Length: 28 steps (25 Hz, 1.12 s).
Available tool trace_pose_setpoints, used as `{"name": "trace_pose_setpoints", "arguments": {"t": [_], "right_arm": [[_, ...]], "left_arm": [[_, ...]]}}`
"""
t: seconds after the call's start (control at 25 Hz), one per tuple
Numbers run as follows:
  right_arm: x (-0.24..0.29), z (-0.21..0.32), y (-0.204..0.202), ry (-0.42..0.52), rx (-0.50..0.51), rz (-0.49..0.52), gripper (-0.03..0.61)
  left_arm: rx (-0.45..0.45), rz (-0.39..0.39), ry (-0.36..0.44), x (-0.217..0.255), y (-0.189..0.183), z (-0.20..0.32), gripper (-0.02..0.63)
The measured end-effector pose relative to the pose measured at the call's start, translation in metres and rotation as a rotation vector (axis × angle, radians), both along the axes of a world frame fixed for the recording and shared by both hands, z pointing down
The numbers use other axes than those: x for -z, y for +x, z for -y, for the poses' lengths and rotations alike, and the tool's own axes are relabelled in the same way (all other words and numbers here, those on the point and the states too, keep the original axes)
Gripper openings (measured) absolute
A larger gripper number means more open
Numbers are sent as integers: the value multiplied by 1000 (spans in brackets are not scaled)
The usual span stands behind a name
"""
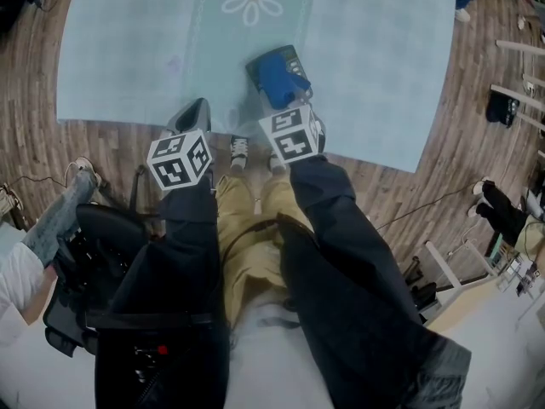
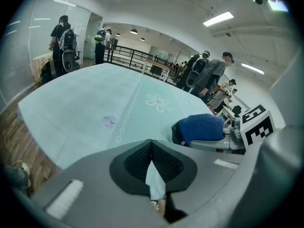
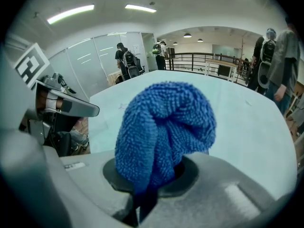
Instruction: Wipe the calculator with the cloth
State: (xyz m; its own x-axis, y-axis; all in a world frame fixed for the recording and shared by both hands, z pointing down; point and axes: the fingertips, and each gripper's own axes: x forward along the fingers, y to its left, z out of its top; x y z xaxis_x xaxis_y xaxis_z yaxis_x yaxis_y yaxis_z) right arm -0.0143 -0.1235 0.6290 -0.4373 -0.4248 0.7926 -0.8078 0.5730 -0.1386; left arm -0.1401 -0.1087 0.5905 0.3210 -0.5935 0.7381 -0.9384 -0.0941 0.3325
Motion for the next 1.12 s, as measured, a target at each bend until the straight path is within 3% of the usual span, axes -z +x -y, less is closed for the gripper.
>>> {"name": "trace_pose_setpoints", "arguments": {"t": [0.6,0.88,1.12], "right_arm": [[22,-28,-30,-17,30,124,58],[76,-18,-11,56,-79,223,58],[142,-6,12,172,-181,279,58]], "left_arm": [[7,-7,38,16,-3,-11,-2],[-6,-38,94,44,7,-3,-2],[-29,-83,164,88,24,4,-2]]}}
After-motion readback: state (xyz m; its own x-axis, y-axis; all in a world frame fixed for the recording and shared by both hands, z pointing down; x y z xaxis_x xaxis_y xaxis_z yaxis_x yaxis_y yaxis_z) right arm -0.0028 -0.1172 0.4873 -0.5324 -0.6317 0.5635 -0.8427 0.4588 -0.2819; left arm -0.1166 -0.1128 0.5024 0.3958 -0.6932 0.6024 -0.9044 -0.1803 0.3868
